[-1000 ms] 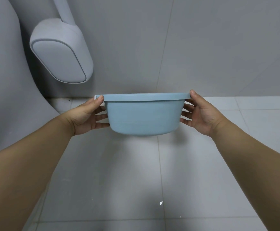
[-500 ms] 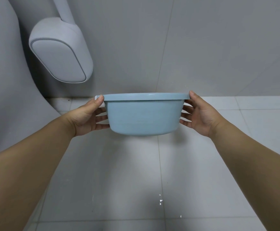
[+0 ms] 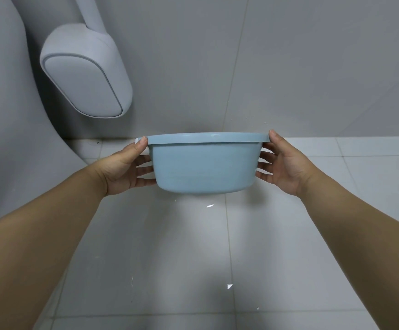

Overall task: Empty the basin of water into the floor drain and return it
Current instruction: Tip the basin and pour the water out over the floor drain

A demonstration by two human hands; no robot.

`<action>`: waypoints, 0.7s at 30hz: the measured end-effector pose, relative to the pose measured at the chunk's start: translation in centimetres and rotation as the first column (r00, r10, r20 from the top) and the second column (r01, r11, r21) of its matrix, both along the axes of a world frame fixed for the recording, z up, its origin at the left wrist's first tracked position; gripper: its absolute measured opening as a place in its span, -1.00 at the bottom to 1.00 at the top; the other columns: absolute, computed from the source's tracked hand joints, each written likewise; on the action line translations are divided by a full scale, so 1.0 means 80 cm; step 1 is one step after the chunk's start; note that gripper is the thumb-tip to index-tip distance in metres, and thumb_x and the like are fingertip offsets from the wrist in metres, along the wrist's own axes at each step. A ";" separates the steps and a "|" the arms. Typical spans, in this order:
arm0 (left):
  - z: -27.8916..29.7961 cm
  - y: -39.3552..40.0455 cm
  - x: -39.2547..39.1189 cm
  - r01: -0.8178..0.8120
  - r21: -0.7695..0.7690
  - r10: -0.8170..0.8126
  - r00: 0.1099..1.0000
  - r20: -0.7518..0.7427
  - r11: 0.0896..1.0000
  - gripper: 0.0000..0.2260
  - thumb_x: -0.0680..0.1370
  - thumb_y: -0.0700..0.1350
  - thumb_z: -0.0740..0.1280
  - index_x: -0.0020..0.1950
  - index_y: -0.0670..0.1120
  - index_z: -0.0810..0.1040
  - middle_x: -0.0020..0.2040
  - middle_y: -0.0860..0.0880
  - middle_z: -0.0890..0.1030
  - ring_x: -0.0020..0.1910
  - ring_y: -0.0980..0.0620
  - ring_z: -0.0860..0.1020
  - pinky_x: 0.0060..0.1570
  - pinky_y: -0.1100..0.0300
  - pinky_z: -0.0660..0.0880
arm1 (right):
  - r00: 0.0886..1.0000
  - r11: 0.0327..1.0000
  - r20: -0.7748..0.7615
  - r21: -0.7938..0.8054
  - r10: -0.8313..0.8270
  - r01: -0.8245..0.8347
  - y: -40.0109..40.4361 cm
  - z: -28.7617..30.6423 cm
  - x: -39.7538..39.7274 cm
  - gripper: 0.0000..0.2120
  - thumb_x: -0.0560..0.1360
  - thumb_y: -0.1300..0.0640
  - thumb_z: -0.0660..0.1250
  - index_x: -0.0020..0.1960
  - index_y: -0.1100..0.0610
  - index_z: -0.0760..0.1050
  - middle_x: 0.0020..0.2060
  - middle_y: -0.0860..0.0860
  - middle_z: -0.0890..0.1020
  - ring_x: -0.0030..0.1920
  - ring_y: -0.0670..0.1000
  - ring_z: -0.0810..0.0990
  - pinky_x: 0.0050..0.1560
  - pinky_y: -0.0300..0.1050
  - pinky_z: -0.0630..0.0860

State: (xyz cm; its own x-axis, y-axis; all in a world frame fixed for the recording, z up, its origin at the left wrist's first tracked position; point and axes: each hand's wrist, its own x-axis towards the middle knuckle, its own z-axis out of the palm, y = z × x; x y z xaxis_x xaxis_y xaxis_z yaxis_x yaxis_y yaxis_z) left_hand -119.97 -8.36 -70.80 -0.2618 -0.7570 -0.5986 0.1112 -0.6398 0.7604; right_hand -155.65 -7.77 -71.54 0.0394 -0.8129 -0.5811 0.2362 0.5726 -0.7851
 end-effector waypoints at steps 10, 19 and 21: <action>0.000 -0.003 0.001 -0.002 -0.008 0.002 1.000 0.001 1.000 0.01 -0.06 0.33 0.64 0.38 0.15 0.50 0.20 -0.04 0.65 0.11 -0.03 0.67 -0.01 -0.06 0.64 | 1.000 1.000 -0.013 0.002 0.009 -0.009 -0.003 -0.003 0.000 -0.40 0.47 -0.30 0.34 0.38 0.03 0.48 0.09 -0.04 0.67 0.12 0.06 0.65 0.33 0.11 0.48; 0.001 -0.006 -0.001 0.009 -0.011 -0.009 1.000 0.006 1.000 -0.03 -0.06 0.34 0.63 0.32 0.16 0.54 0.19 -0.03 0.65 0.09 -0.02 0.68 -0.04 -0.04 0.65 | 1.000 1.000 -0.016 -0.002 0.006 -0.006 -0.004 0.000 -0.001 -0.40 0.46 -0.30 0.34 0.37 0.02 0.50 0.09 -0.05 0.66 0.09 0.04 0.65 0.26 0.06 0.52; 0.001 -0.006 -0.001 0.010 -0.011 -0.010 1.000 0.005 1.000 -0.05 -0.07 0.35 0.63 0.30 0.17 0.55 0.19 -0.03 0.65 0.09 -0.02 0.68 -0.03 -0.04 0.65 | 1.000 1.000 -0.016 -0.001 0.006 -0.006 -0.005 0.001 0.000 -0.43 0.46 -0.30 0.34 0.35 0.01 0.50 0.09 -0.04 0.66 0.08 0.04 0.66 0.24 0.05 0.53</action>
State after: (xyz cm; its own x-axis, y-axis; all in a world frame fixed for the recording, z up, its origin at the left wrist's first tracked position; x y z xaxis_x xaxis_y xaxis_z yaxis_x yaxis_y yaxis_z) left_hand -120.02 -8.87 -70.70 -0.2669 -0.7607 -0.5917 0.1010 -0.6327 0.7678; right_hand -155.69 -8.17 -71.48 0.0349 -0.8134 -0.5807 0.2202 0.5730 -0.7894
